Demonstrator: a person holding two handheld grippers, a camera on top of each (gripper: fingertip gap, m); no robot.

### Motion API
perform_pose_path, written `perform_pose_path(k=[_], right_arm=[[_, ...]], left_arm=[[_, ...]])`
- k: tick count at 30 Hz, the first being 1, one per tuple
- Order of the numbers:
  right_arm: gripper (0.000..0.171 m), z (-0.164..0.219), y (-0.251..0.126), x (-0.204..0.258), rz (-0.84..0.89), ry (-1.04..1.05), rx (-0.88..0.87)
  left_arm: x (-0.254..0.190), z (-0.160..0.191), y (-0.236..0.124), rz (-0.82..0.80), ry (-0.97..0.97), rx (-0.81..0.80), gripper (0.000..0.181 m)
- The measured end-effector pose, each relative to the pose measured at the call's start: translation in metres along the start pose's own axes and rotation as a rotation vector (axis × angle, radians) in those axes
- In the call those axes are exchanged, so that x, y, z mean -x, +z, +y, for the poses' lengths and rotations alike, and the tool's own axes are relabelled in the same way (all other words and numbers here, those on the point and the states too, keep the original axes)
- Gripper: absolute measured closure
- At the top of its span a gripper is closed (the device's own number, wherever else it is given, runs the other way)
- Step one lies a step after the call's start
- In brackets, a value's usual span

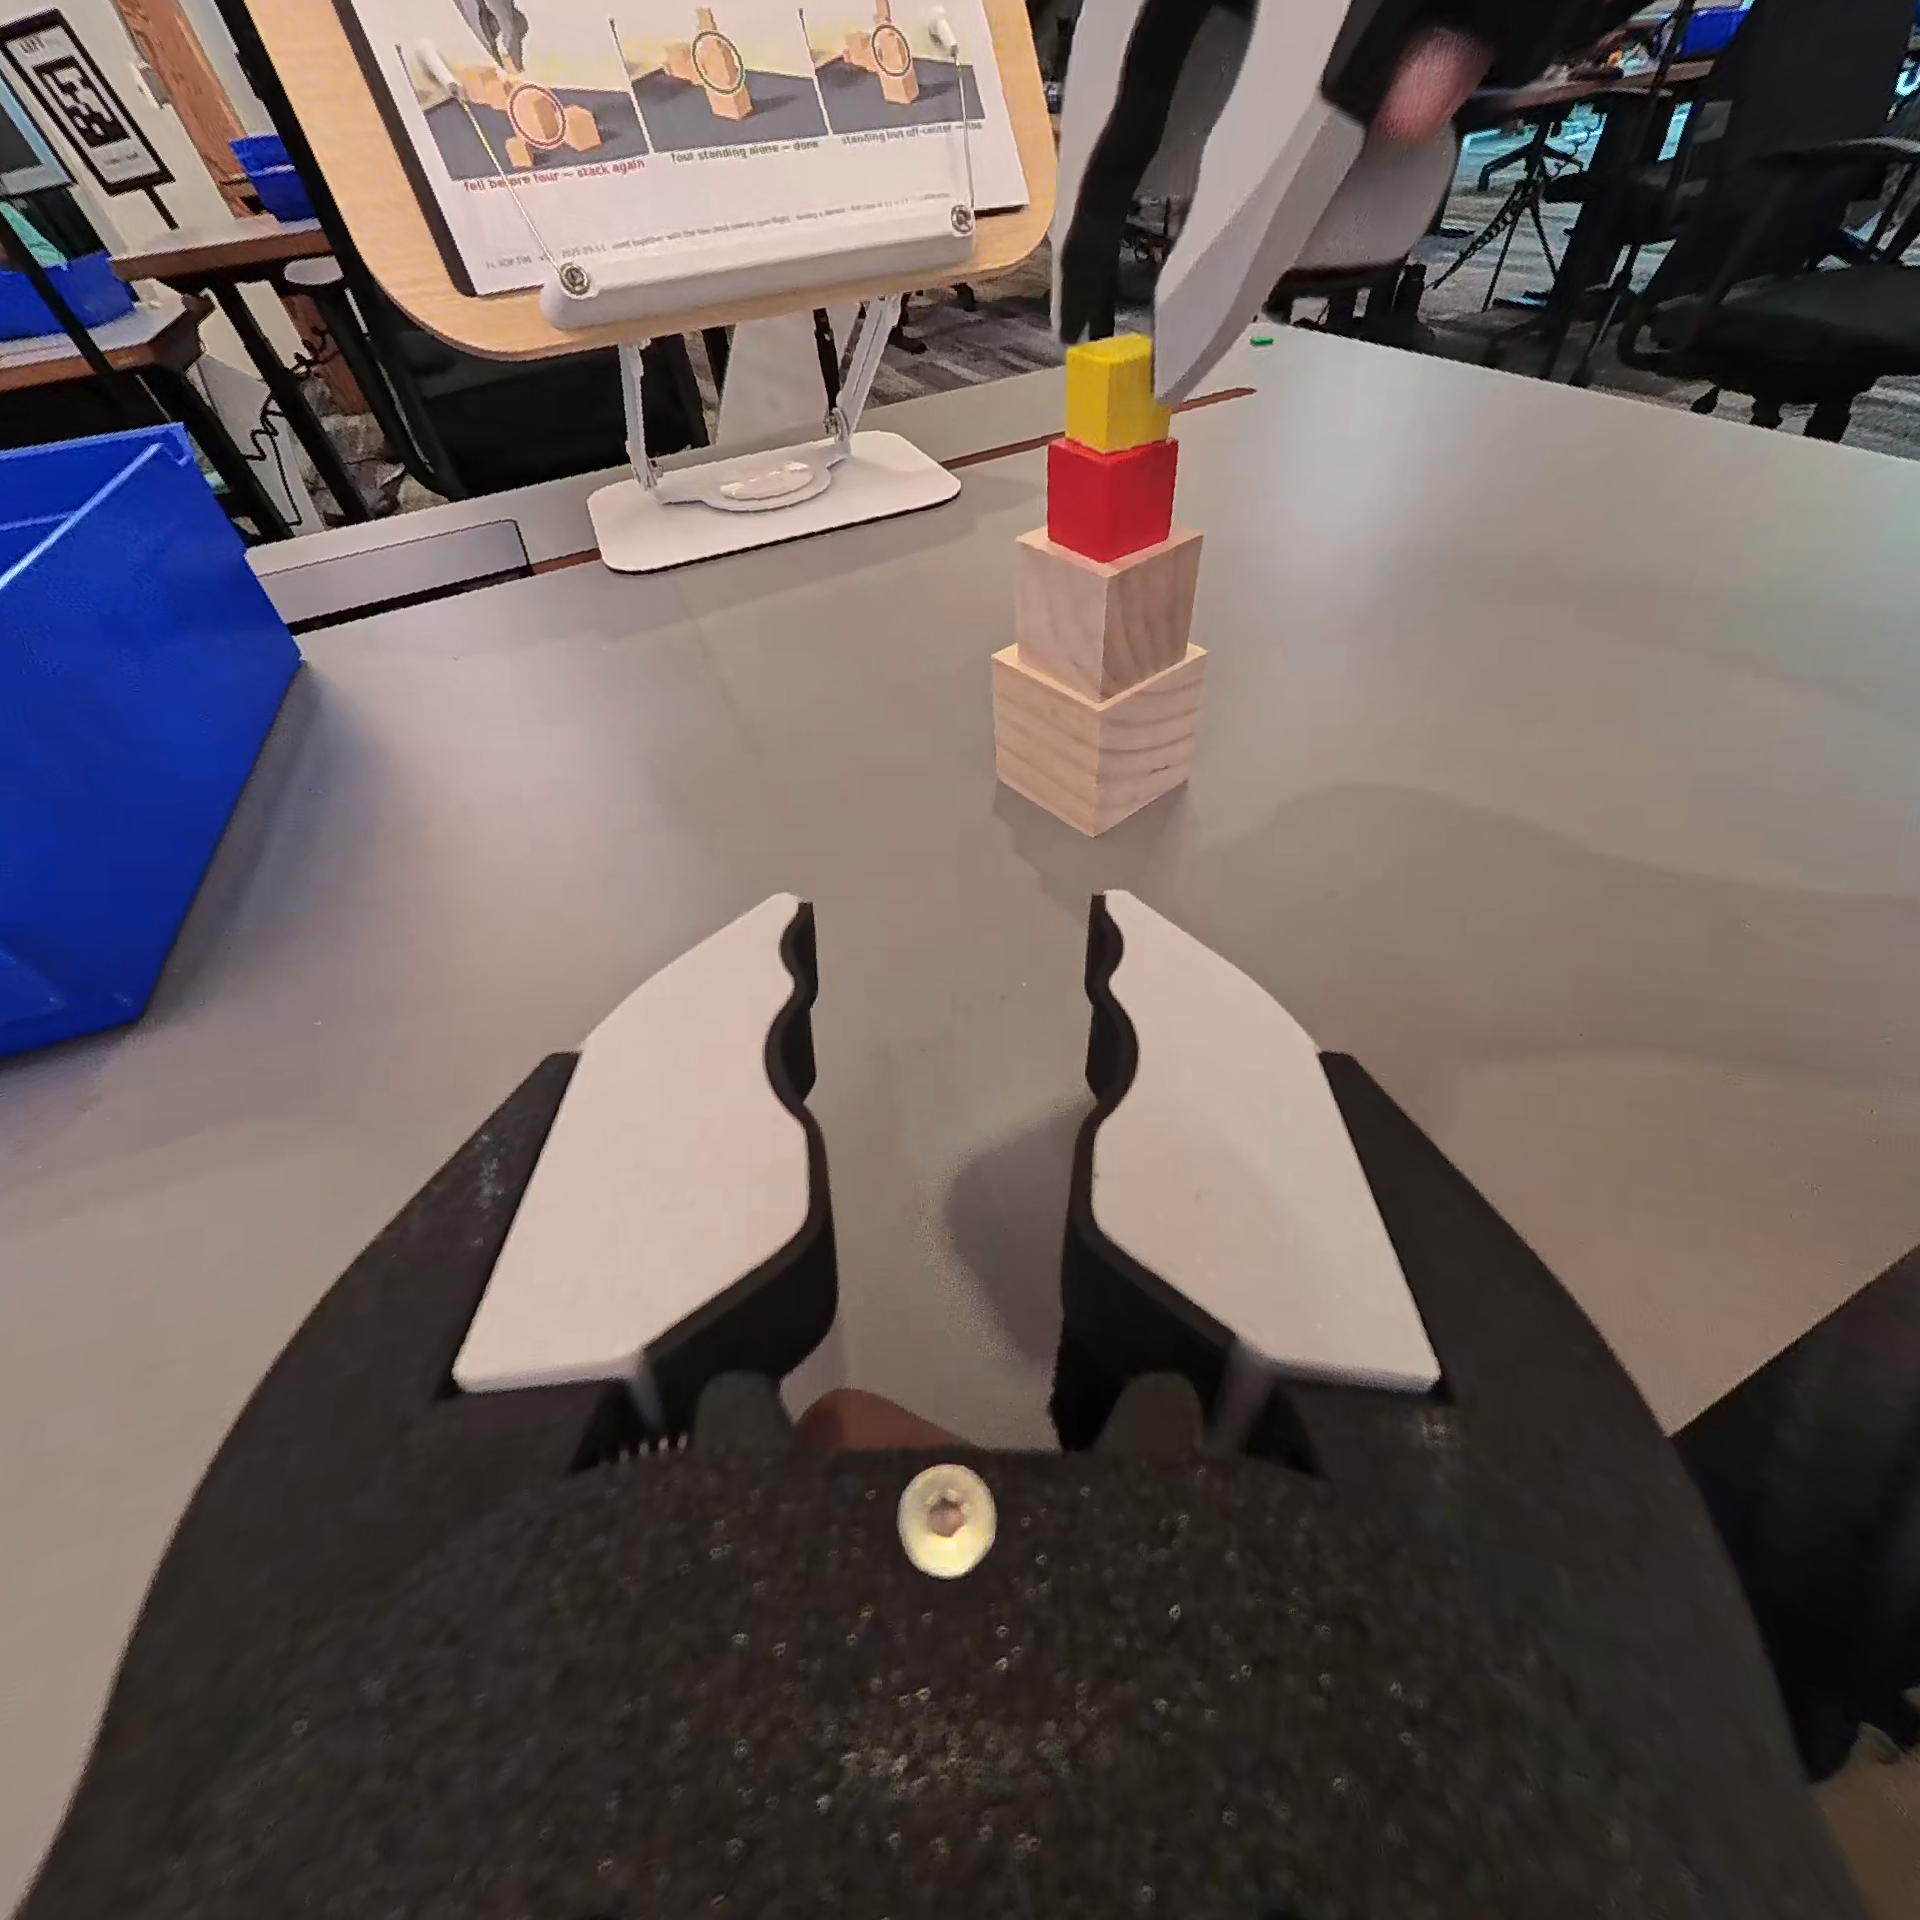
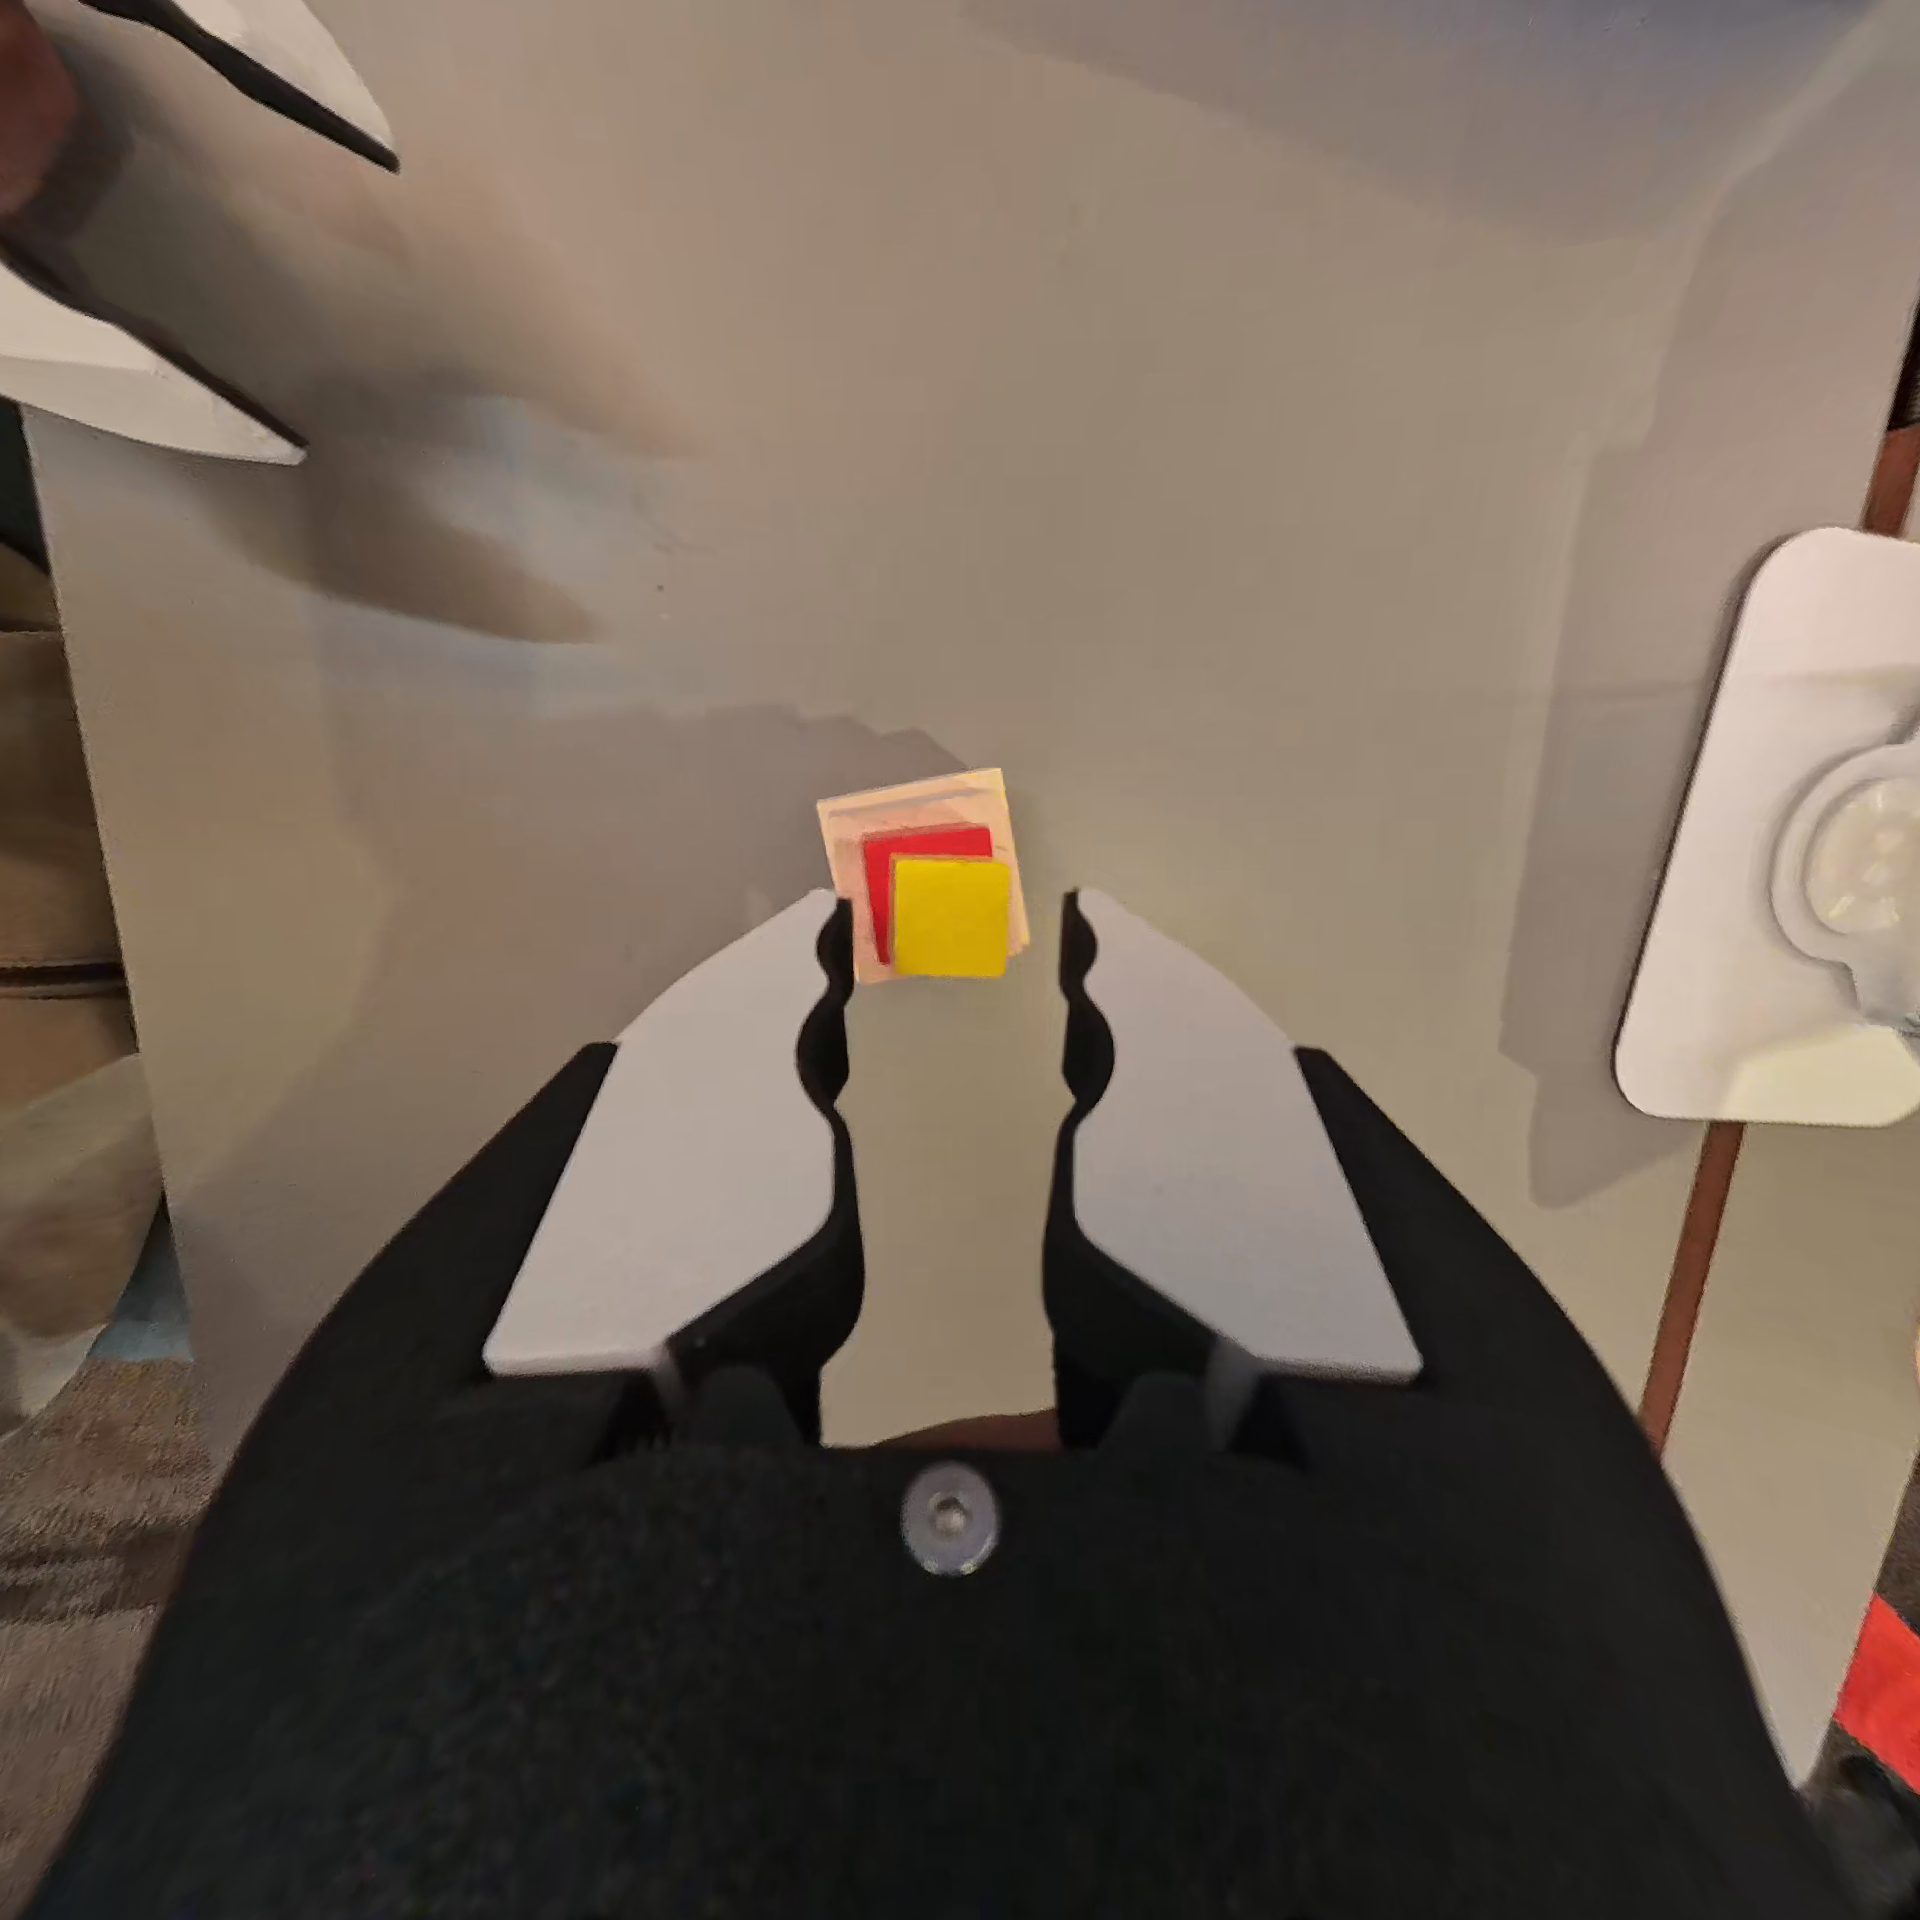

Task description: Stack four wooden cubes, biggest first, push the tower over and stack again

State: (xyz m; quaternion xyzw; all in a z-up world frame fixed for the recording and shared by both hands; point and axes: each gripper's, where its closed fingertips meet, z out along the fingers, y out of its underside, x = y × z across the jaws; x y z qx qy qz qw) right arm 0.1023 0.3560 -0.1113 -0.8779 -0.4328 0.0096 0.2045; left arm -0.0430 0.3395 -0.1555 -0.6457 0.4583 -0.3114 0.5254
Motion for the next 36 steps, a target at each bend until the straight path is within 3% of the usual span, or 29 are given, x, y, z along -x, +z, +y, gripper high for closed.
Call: perform_pose_path(k=[4, 9, 17, 22, 31, 32, 34, 36], right_arm=[[0.132, -0.006, -0.031, 0.001, 0.159, 0.038, -0.157], [0.13, 0.009, -0.044, 0.049, 0.355, 0.086, -0.336], [0.135, 0.069, -0.003, 0.128, 0.359, 0.428, -0.513], [0.136, 0.092, 0.018, 0.135, 0.368, 0.57, -0.555], [0.137, 0.091, 0.023, 0.13, 0.337, 0.599, -0.555], [0.142, 0.09, 0.023, 0.129, 0.331, 0.603, -0.558], [0.171, 0.084, 0.026, 0.127, 0.305, 0.62, -0.567], [0.171, 0.069, 0.032, 0.124, 0.249, 0.669, -0.573]], left_arm=[[0.002, -0.001, -0.001, -0.006, -0.003, -0.006, 0.132], [0.009, -0.001, 0.0, -0.014, -0.033, -0.011, 0.132], [0.008, 0.003, 0.002, 0.001, -0.039, 0.018, 0.132], [0.007, 0.005, 0.004, -0.003, -0.038, 0.036, 0.131], [0.009, 0.007, 0.005, -0.016, -0.05, 0.045, 0.131], [0.009, 0.007, 0.005, -0.018, -0.043, 0.044, 0.131], [0.008, 0.006, 0.004, -0.021, -0.035, 0.042, 0.132], [0.011, 0.004, 0.004, -0.029, -0.039, 0.031, 0.133]])
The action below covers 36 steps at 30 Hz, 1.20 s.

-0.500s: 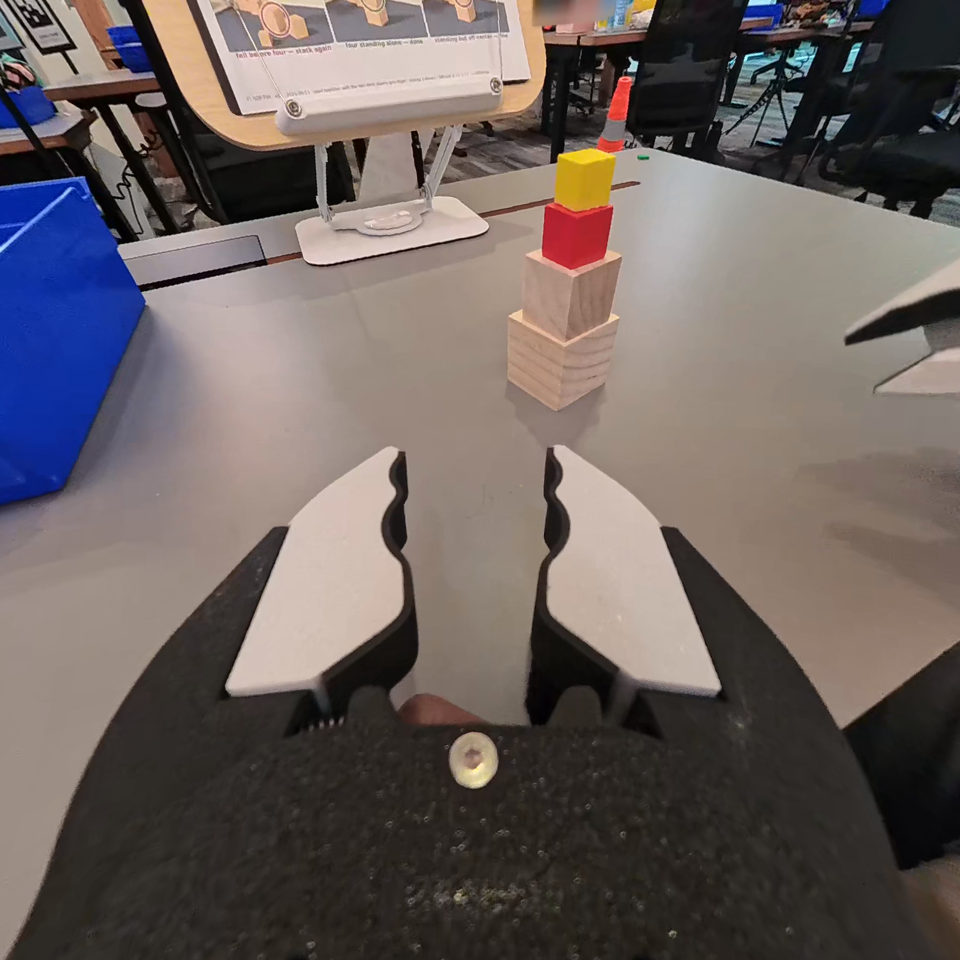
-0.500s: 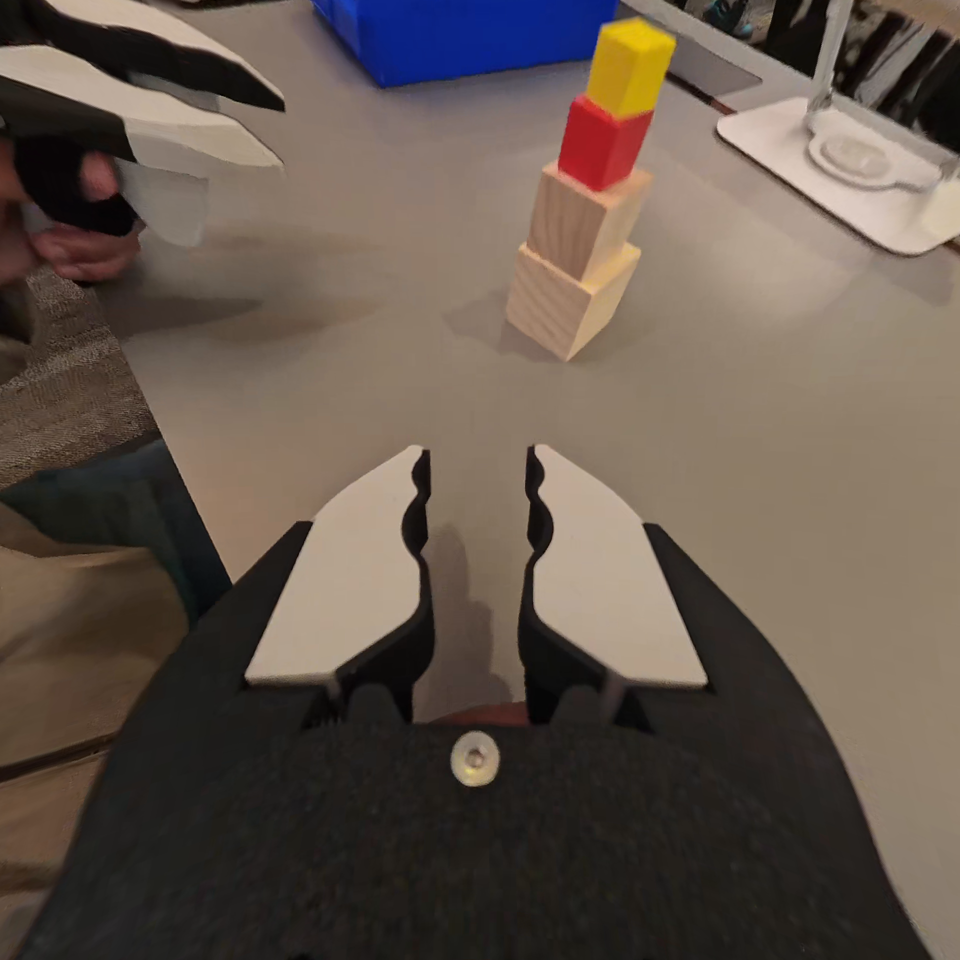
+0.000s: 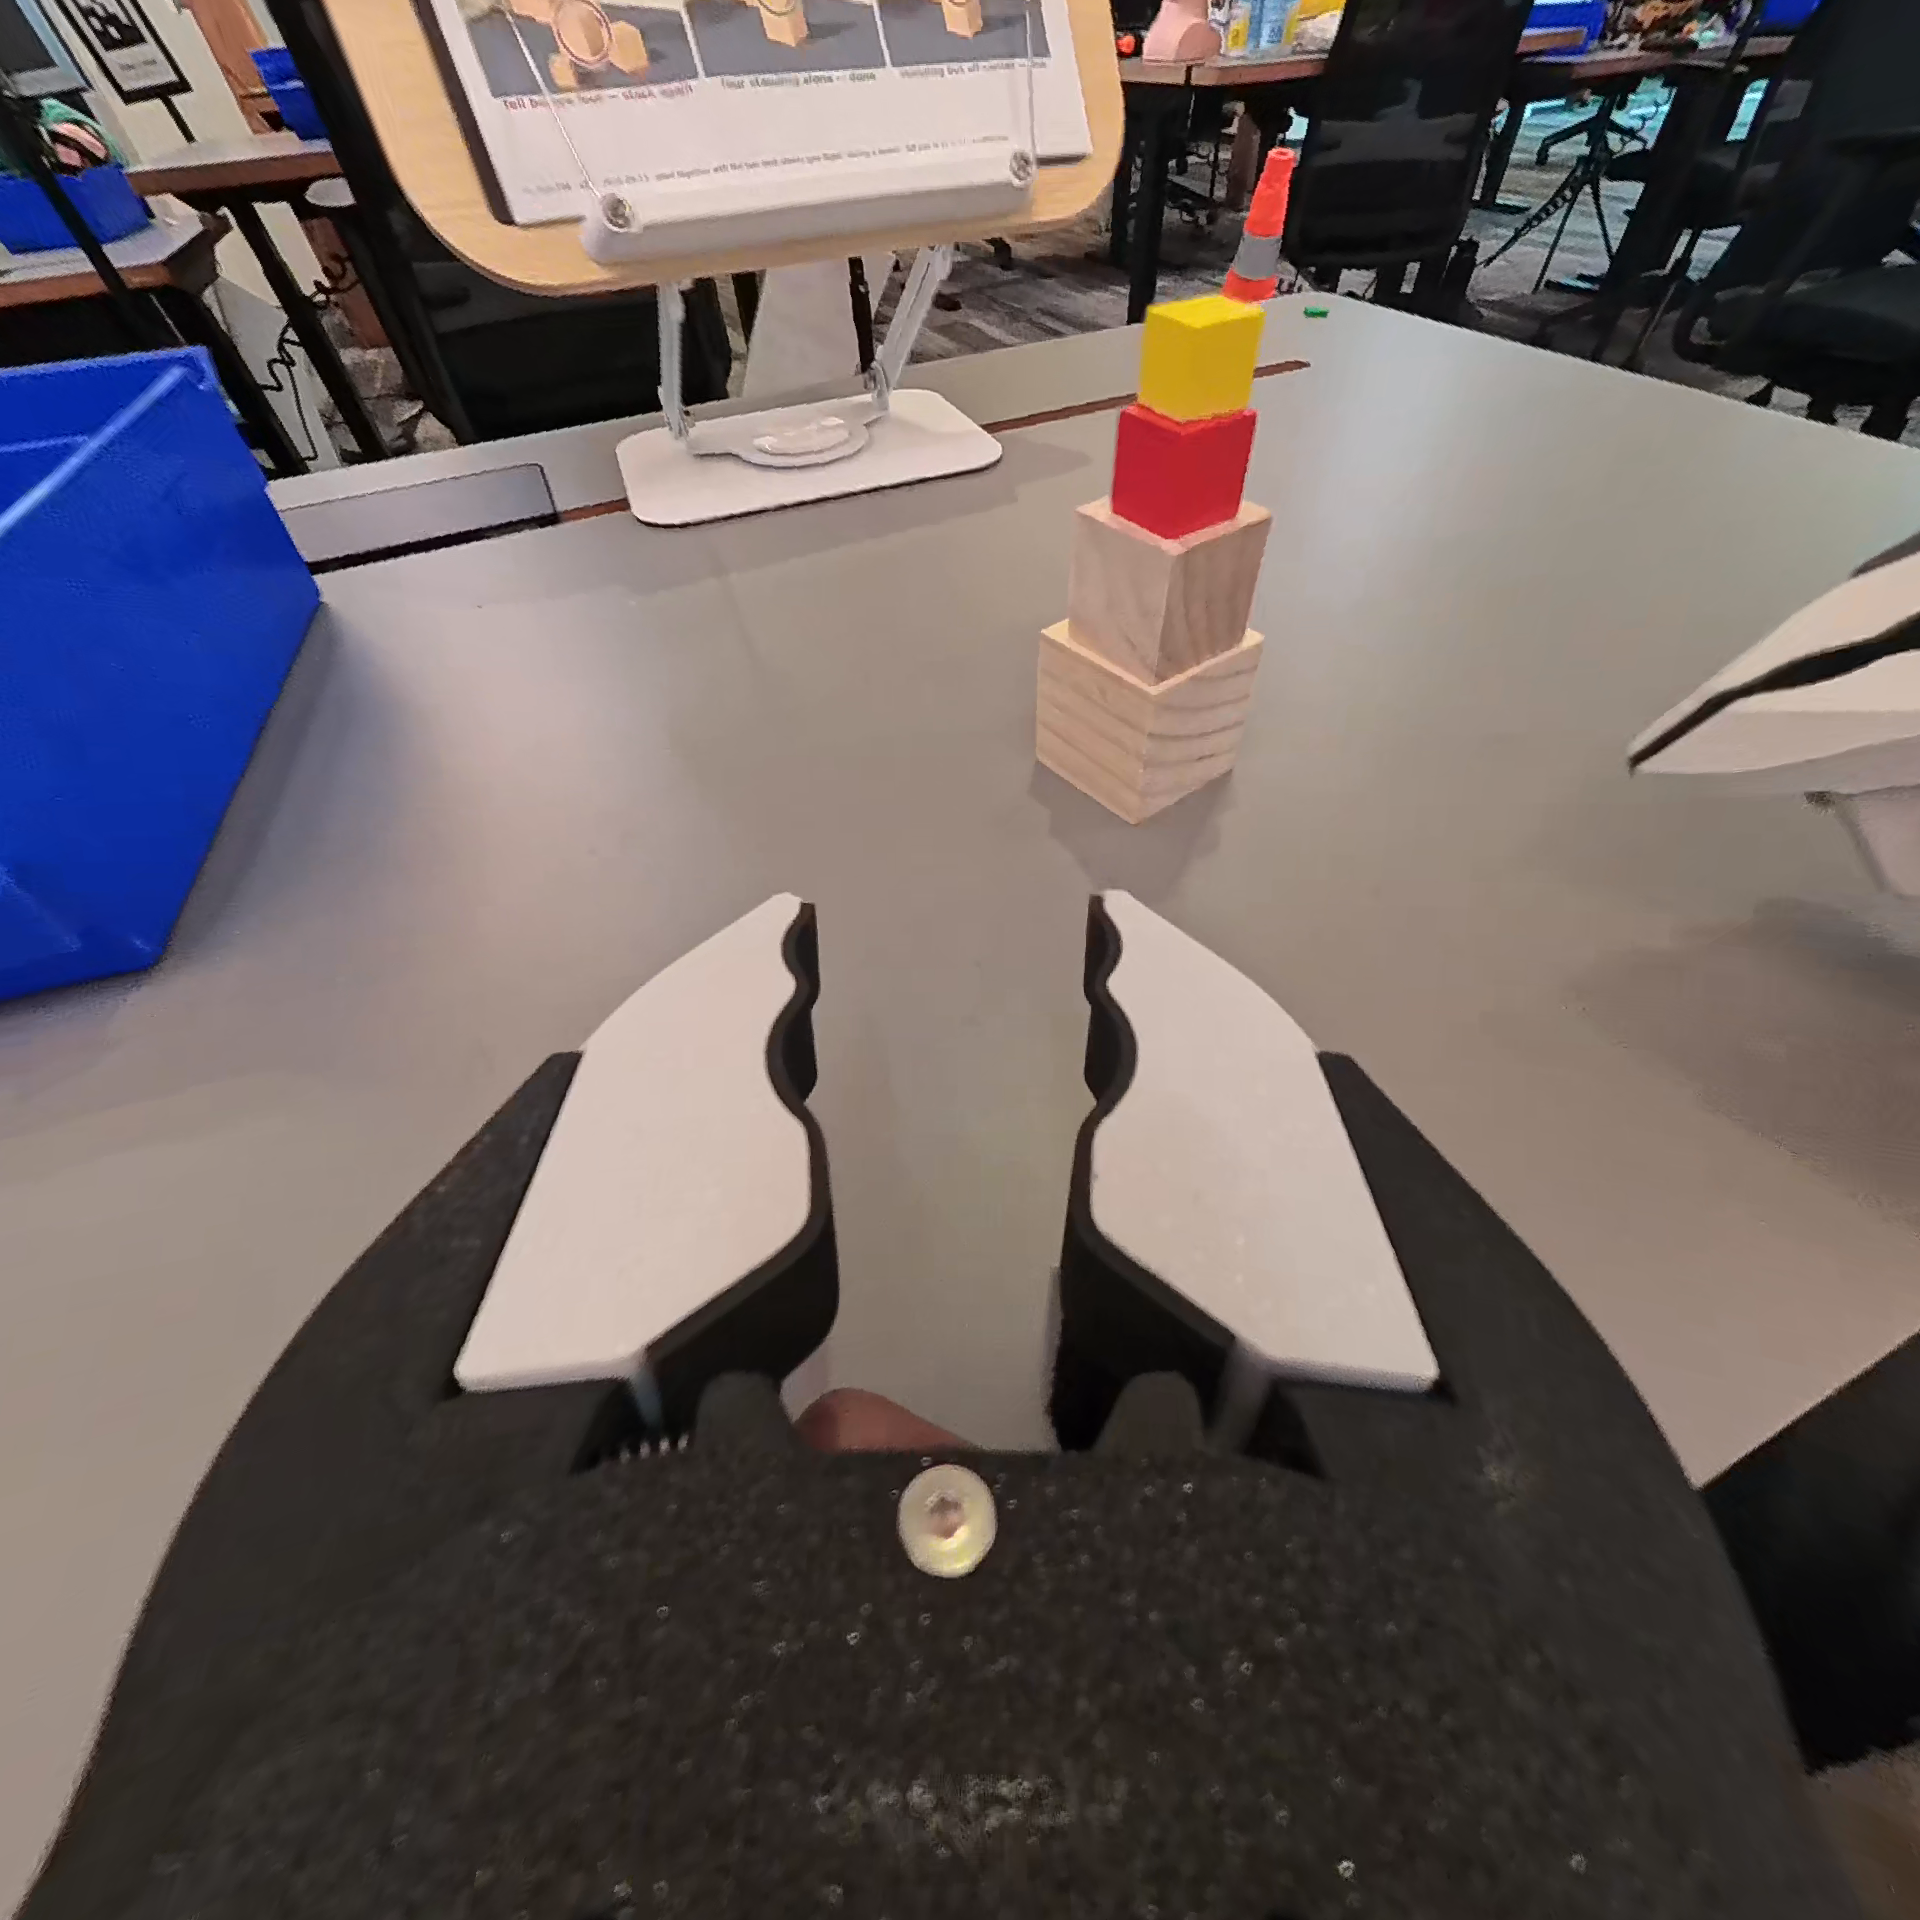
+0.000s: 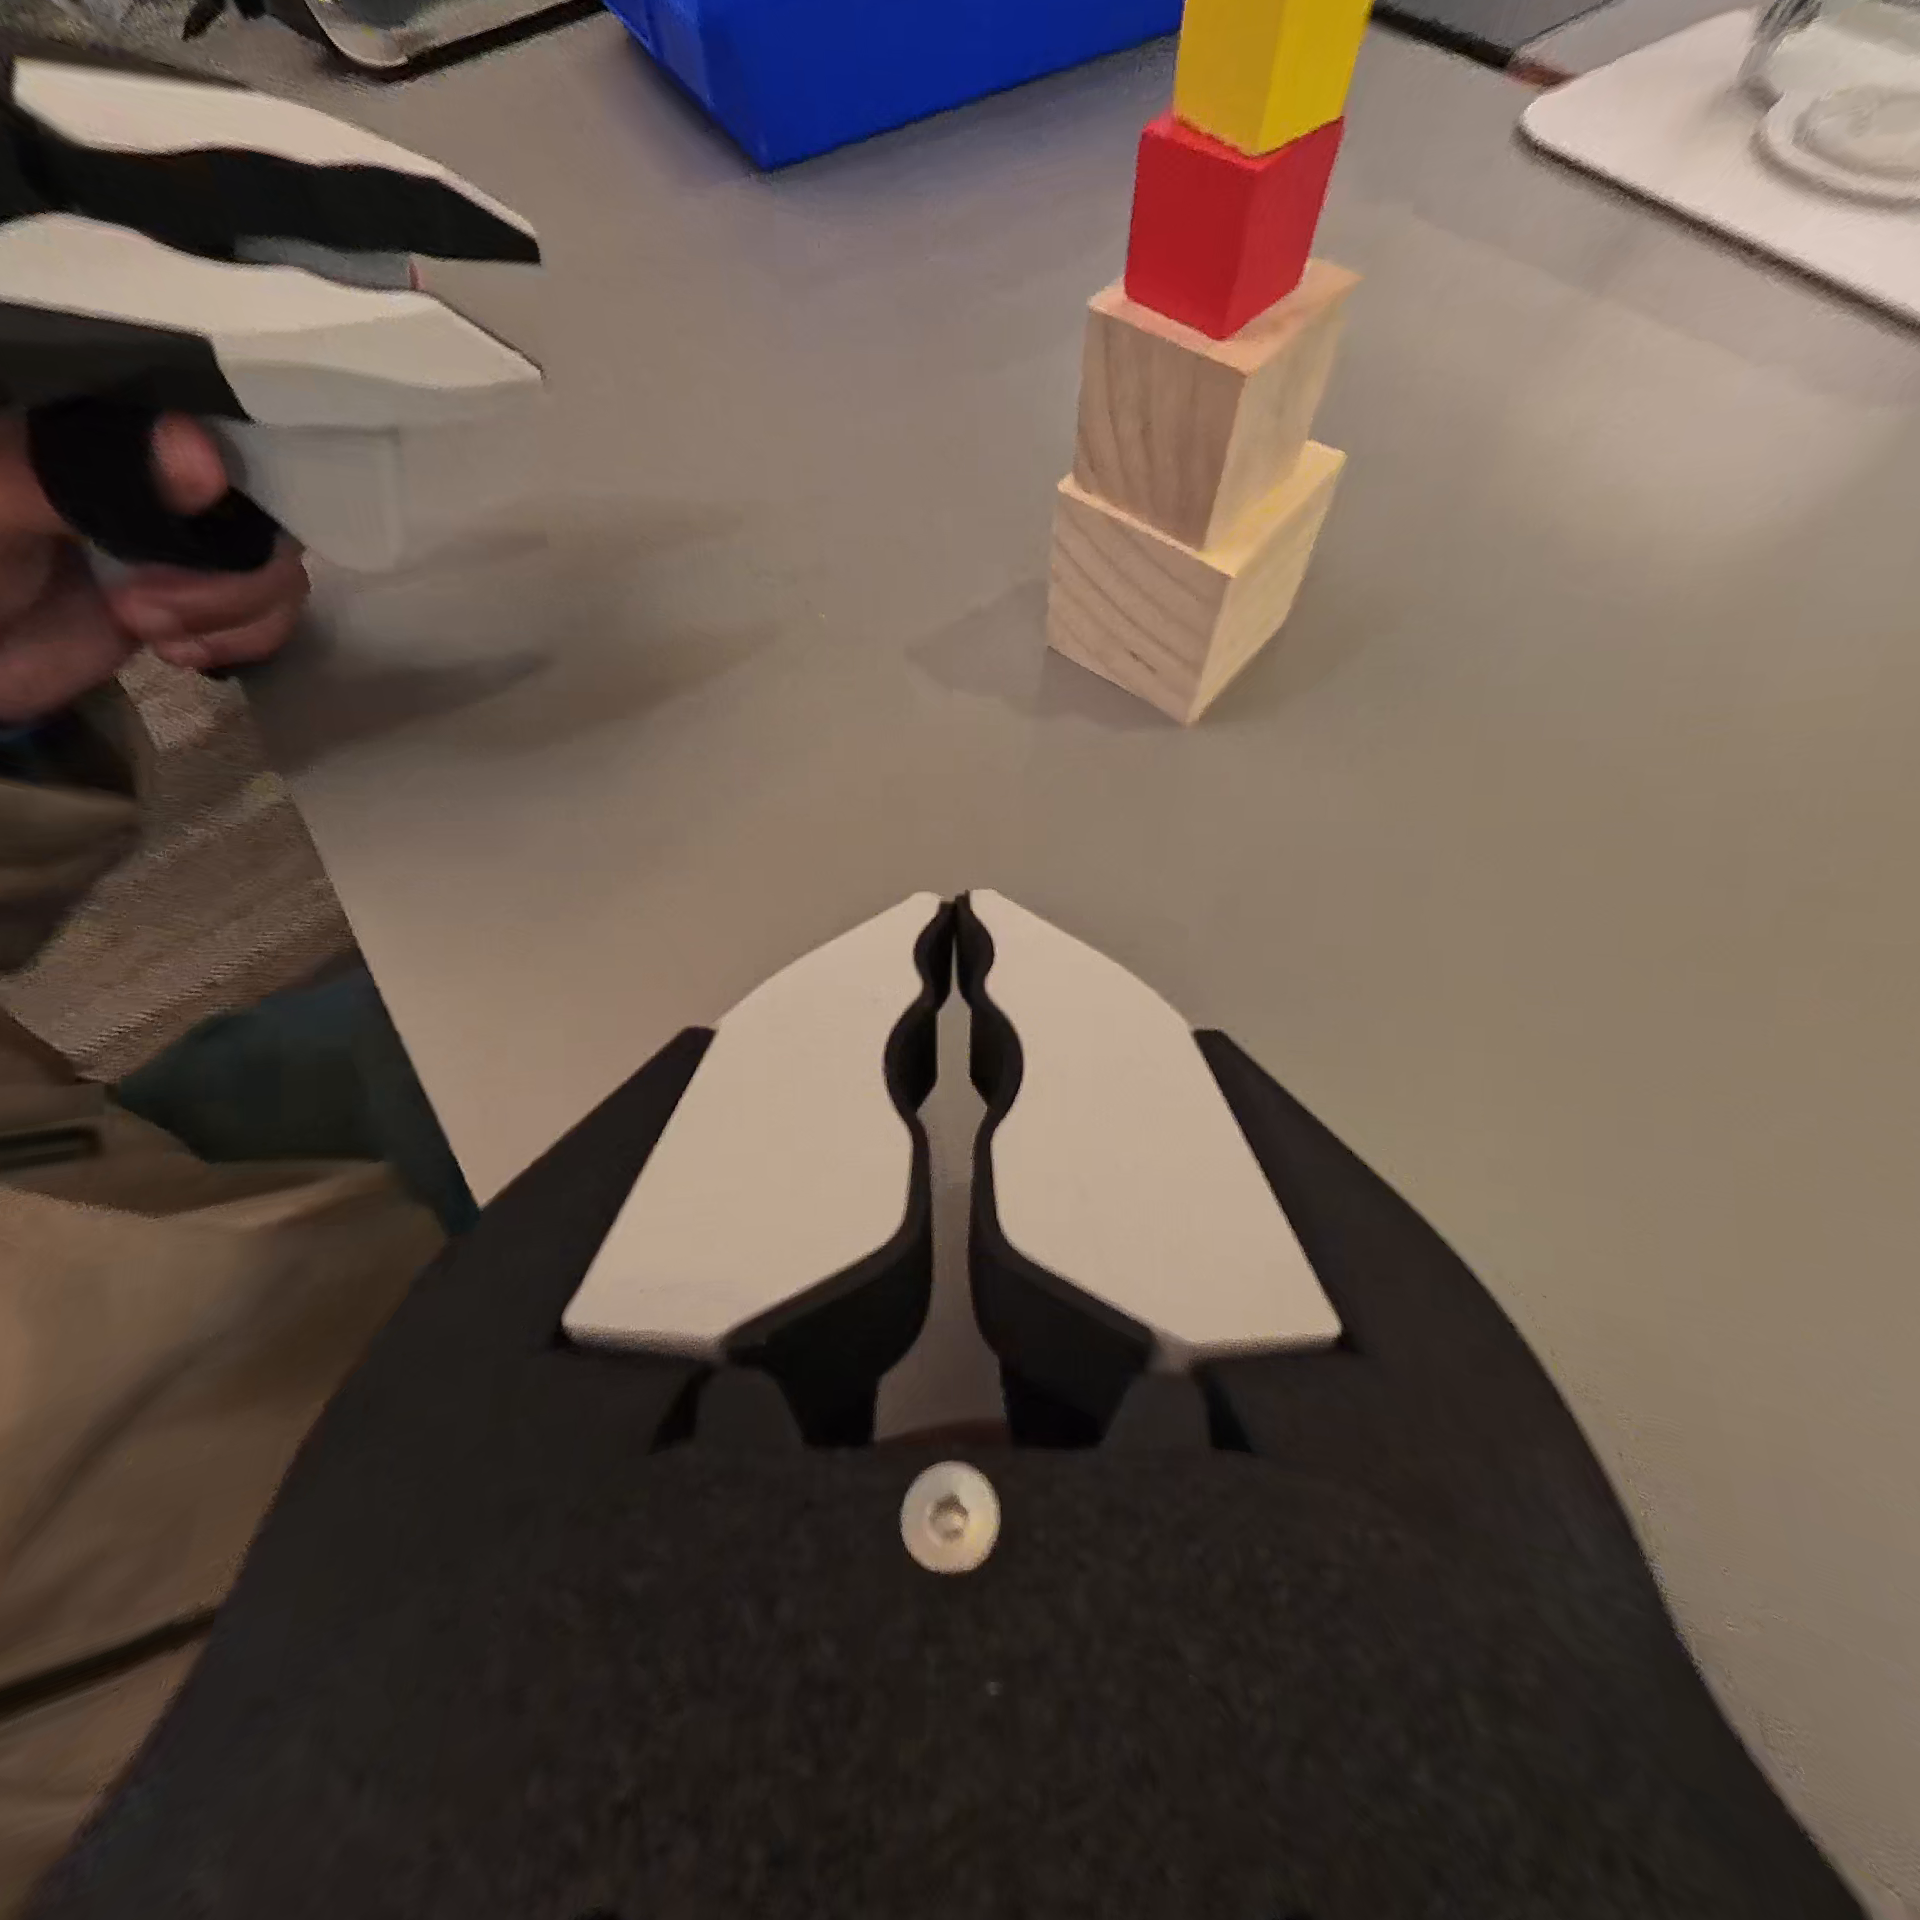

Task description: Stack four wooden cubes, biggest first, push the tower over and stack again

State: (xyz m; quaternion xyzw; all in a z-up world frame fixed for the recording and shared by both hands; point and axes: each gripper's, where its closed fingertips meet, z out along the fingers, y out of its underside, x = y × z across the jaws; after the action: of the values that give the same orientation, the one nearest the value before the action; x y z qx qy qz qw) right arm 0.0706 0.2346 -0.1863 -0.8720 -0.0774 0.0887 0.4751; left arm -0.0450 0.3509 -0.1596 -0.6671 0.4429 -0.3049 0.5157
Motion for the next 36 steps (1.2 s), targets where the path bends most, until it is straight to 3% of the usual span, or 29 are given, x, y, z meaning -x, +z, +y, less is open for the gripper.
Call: perform_pose_path(k=[3, 9, 11, 12, 14, 15, 17, 21, 24, 27, 30, 36], right_arm=[[0.171, -0.017, 0.039, 0.036, -0.092, 0.005, 0.057], [0.171, -0.039, 0.124, 0.125, -0.181, -0.238, 0.216], [0.171, -0.042, 0.144, 0.113, -0.12, -0.272, 0.251], [0.171, -0.041, 0.148, 0.077, -0.001, -0.285, 0.279], [0.171, -0.033, 0.133, -0.036, 0.271, -0.179, 0.332], [0.171, -0.029, 0.121, -0.062, 0.227, -0.042, 0.319], [0.171, -0.034, 0.094, -0.056, 0.154, -0.065, 0.26], [0.171, -0.016, 0.066, 0.006, 0.07, -0.103, 0.192], [0.171, -0.007, 0.04, -0.017, 0.202, -0.045, 0.123], [0.155, -0.004, 0.014, -0.048, 0.299, 0.059, 0.046], [0.127, -0.005, -0.01, -0.07, 0.383, 0.076, -0.012], [0.115, 0.001, -0.033, -0.075, 0.414, 0.12, -0.083]], left_arm=[[0.018, -0.001, -0.003, -0.072, -0.007, 0.009, 0.134], [0.062, -0.006, -0.018, -0.183, -0.082, -0.037, 0.135], [0.069, -0.004, -0.02, -0.185, -0.103, -0.041, 0.135], [0.07, -0.003, -0.02, -0.181, -0.112, -0.04, 0.135], [0.068, 0.0, -0.018, -0.166, -0.122, -0.028, 0.135], [0.065, 0.001, -0.018, -0.159, -0.122, -0.022, 0.135], [0.057, 0.001, -0.017, -0.134, -0.115, -0.021, 0.135], [0.039, 0.0, -0.011, -0.092, -0.066, -0.024, 0.134], [0.031, 0.005, -0.004, -0.1, -0.004, 0.008, 0.13], [0.026, 0.002, -0.004, -0.116, 0.036, -0.013, 0.131], [0.023, 0.0, -0.003, -0.113, 0.048, -0.019, 0.13], [0.028, -0.005, -0.008, -0.121, 0.015, -0.059, 0.13]])
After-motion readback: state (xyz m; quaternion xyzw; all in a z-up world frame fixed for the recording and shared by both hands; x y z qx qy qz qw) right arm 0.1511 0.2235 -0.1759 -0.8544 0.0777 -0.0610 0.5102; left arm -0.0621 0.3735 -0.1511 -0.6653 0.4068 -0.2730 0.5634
